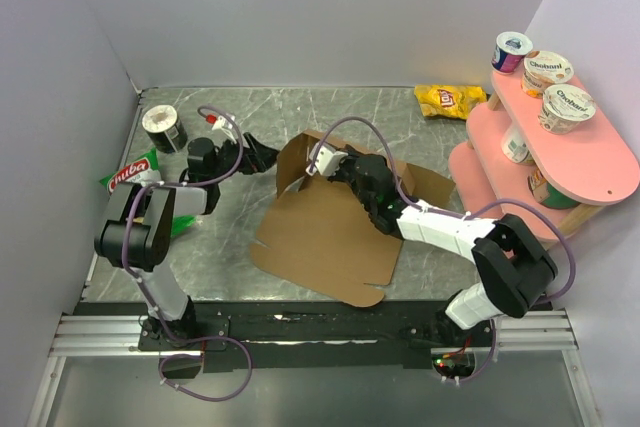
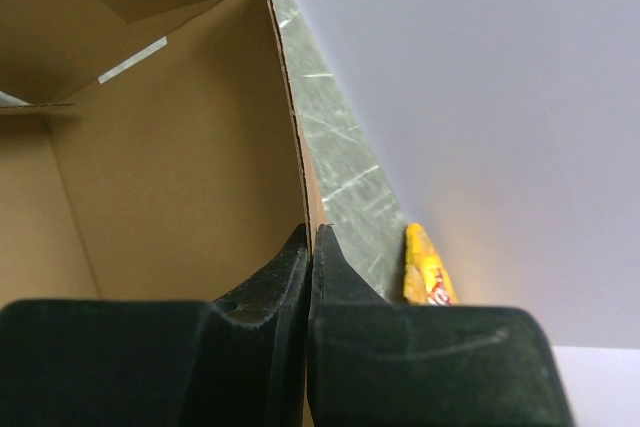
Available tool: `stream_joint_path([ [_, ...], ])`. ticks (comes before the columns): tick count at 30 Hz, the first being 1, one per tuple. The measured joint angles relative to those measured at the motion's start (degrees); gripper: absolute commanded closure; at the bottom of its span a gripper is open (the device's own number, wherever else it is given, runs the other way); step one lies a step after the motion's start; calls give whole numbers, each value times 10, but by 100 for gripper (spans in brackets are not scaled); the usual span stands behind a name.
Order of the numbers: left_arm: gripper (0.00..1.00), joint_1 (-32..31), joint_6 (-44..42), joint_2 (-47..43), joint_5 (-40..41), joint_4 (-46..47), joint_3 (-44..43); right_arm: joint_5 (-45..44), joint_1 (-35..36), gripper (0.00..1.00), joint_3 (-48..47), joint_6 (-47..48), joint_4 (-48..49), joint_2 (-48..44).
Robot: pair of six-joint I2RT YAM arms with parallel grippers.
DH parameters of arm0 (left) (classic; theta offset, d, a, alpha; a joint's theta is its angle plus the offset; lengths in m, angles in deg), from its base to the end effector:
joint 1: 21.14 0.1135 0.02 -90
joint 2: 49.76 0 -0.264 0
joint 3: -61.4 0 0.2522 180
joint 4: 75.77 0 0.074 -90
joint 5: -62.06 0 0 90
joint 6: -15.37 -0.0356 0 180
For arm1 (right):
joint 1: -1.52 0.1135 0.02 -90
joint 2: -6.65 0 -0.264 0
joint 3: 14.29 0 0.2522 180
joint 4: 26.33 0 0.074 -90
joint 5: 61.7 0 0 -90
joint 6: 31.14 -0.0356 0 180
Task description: Fold the paper box
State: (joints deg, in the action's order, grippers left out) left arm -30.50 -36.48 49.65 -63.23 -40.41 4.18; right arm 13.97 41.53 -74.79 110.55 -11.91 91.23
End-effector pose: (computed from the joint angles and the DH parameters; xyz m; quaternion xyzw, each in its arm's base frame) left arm 0.3443 -0.0776 0.1923 0.0177 0.7404 -0.4623 0.4876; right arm 0.2602 0.2069 0.2552 -0.4880 0.5858 -0.1599 0.6270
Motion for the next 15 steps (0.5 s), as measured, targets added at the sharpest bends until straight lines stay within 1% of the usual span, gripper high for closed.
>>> stream_joint_path([
  [8,7,-7,50,28,-28,46,9,-50,24,97,44,71,108,24],
  [12,7,-10,50,28,-30,50,13,-71,38,96,59,104,143,30],
  [15,7,-18,34,28,-29,43,13,-80,44,95,60,119,147,33],
])
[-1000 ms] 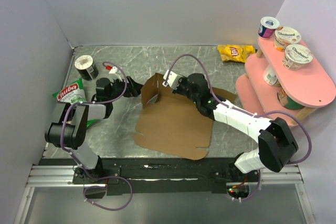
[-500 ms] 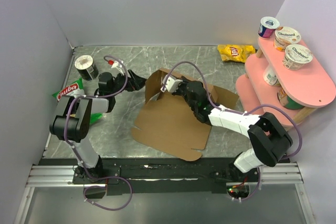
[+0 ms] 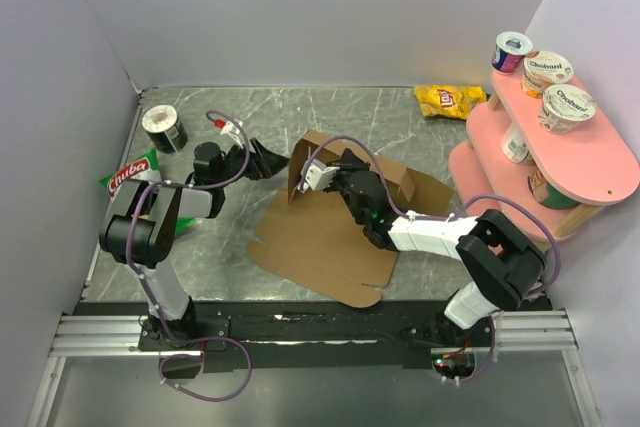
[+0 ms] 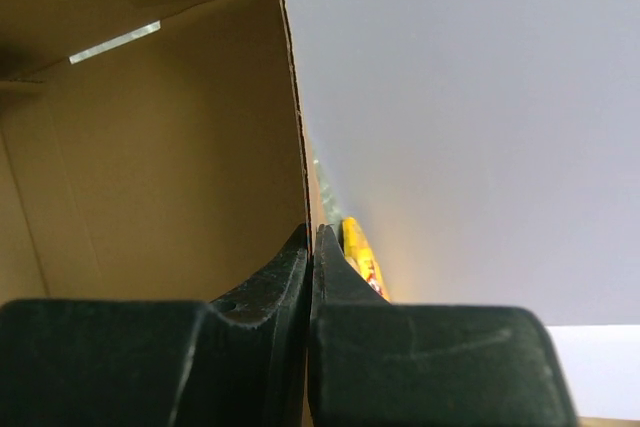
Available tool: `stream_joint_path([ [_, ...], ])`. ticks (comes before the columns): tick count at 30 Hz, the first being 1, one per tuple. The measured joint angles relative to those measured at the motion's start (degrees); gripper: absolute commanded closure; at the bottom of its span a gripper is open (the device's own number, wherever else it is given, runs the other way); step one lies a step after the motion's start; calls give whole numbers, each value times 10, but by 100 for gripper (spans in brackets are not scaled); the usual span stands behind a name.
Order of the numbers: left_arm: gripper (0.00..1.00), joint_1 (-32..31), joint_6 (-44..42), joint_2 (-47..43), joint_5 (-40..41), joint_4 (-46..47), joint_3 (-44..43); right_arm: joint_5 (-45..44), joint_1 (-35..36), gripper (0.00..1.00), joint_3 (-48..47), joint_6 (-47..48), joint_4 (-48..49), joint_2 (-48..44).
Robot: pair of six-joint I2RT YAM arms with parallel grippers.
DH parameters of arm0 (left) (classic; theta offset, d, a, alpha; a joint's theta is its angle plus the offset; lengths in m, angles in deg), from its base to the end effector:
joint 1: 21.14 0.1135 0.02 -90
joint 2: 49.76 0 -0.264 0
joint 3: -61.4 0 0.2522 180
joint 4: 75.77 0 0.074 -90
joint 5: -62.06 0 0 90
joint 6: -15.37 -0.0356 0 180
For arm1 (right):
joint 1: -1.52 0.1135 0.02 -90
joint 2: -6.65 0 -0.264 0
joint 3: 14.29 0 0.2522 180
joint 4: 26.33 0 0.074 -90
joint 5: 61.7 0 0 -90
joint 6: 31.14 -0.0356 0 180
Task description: Fold the paper box
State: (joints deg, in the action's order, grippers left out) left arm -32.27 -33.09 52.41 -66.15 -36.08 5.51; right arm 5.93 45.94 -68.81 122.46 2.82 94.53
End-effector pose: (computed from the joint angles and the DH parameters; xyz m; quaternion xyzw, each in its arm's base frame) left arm 0.3404 -0.0894 0.1776 0.0251 0.7379 -0.4979 0.4550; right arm 0.2434 0.2196 0.2308 -0.5039 0.5292 -0.2514 0.6347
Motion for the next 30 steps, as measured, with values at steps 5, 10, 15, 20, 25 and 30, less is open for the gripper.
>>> stream_joint_path([
  [5,6,-18,-39,0,4,-17,1,-19,9,95,1,29,17,14],
  [10,6,-30,-65,-7,7,-7,24,-33,14,94,5,43,38,25],
  [15,5,-31,-66,-8,6,13,35,-48,23,96,25,71,101,44],
  [20,5,-31,-57,0,5,75,40,-64,33,96,47,114,190,78],
  [25,6,-35,-54,22,3,134,41,-67,39,95,52,117,205,79],
  [30,7,-57,-110,15,40,133,50,-67,40,94,52,108,198,72],
])
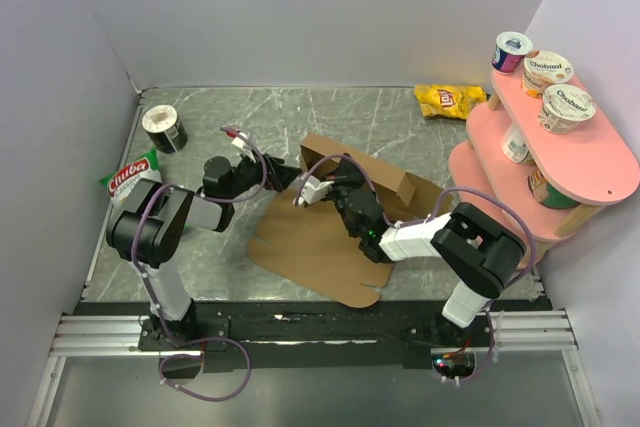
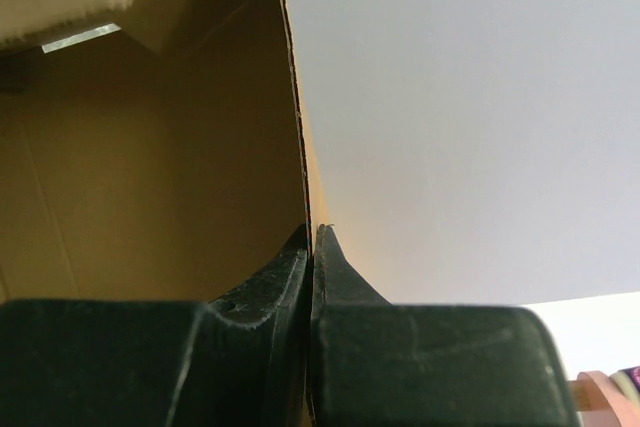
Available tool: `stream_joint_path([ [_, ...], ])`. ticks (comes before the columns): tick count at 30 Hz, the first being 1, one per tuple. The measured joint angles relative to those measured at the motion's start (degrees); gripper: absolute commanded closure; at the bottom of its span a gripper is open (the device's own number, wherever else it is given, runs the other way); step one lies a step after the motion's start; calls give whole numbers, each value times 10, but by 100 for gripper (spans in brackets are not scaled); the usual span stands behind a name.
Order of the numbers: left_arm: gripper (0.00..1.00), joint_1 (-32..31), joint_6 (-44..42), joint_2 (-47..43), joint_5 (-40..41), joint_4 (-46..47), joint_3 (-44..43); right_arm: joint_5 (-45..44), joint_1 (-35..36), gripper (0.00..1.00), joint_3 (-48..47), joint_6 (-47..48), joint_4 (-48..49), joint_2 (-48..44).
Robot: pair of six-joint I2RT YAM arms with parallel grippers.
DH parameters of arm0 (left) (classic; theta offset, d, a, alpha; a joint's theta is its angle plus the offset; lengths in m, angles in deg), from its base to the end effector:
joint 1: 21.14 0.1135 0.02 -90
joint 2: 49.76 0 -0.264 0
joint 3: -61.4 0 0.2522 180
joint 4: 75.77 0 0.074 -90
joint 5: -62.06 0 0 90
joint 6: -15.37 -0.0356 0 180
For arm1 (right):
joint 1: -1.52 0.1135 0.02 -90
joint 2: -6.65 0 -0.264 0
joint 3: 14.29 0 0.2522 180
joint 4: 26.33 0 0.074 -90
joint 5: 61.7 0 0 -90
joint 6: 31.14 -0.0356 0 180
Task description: Fold the paper box
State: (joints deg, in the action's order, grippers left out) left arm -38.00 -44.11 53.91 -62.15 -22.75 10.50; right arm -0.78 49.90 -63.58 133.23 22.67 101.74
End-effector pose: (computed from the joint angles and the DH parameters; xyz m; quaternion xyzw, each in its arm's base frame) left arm 0.3181 -0.1173 0.1697 0.1268 0.6944 -0.4622 0.5368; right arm 0.2283 0.2309 0.2015 -0.4964 0.4787 -0.3262 0.6465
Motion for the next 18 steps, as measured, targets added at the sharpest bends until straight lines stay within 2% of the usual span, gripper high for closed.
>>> stream_joint_path([
  [5,6,-8,-24,-18,45,1,31,1,1,96,6,-1,3,-2],
  [8,6,-7,-22,-17,61,2,35,-7,6,97,23,23,53,12],
  [12,5,-7,-6,-7,67,34,38,-14,12,96,33,42,94,27],
  [18,4,-7,6,1,64,57,51,-15,12,97,42,40,94,16],
])
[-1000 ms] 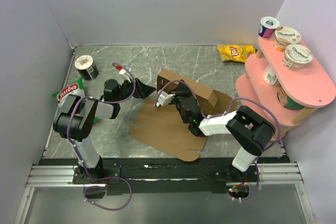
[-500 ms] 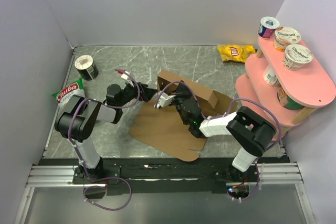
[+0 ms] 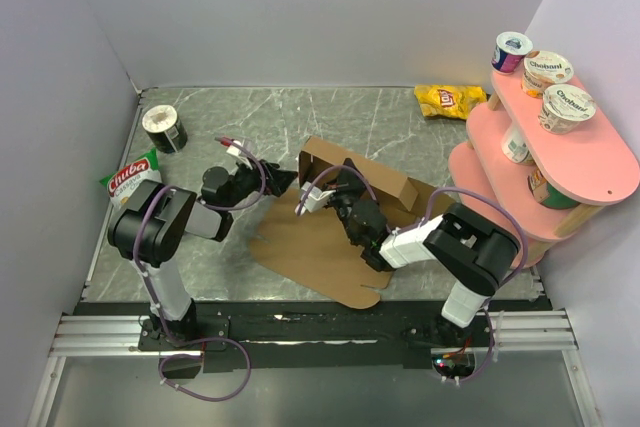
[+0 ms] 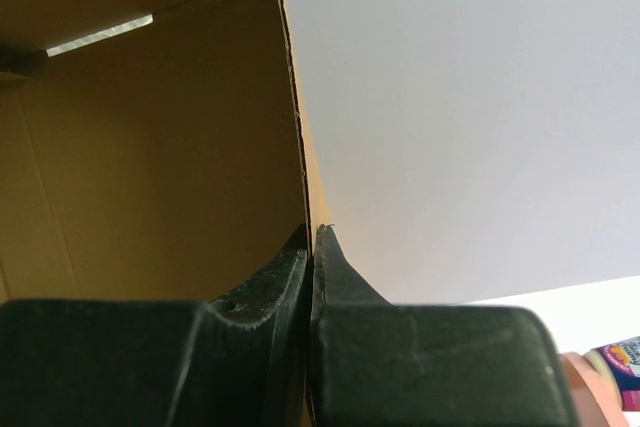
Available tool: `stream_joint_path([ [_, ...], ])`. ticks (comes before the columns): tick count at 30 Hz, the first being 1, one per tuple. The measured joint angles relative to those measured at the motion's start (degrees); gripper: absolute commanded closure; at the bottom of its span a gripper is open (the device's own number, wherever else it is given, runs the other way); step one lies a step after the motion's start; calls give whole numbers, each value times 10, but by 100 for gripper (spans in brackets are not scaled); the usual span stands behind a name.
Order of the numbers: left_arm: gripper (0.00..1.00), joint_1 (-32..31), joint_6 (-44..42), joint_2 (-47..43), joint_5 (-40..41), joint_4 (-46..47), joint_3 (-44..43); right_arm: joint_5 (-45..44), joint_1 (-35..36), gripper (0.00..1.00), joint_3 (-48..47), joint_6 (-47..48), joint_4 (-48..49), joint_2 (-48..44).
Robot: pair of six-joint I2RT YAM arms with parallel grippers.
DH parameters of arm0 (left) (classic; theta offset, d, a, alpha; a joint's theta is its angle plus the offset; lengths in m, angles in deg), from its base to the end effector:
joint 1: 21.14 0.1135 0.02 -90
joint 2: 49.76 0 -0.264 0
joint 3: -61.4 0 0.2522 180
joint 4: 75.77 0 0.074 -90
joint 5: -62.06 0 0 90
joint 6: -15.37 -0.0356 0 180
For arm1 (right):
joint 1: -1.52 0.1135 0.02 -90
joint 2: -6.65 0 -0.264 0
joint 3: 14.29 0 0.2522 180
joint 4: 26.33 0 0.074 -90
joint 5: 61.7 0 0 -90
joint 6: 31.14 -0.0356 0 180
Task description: Fold the paper box
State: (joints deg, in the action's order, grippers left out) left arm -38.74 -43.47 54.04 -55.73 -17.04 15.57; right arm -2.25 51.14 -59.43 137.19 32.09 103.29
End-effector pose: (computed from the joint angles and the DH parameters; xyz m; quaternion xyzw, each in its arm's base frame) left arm 0.3021 -0.1132 0.1575 0.0892 0.6973 -0.4389 0.5597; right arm 0.2155 0.2255 0.1910 -0.4883 0.4579 -0.3483 0.6562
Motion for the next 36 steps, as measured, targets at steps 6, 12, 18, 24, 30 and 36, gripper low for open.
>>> stream_joint_path([
  [6,3,12,9,0,-8,6,14,-5,3,97,11,23,24,8],
  [12,9,31,23,0,-13,5,14,-10,6,97,16,39,37,12],
  [18,6,17,-7,-15,2,-13,29,-12,7,96,16,40,35,10],
  [24,2,-6,-45,-21,10,-21,58,-13,8,97,16,46,34,8],
  [30,2,-9,-54,-21,10,-19,61,-16,12,97,21,66,46,16],
  [36,0,-12,-50,-21,11,-4,63,-29,22,98,28,96,75,36],
])
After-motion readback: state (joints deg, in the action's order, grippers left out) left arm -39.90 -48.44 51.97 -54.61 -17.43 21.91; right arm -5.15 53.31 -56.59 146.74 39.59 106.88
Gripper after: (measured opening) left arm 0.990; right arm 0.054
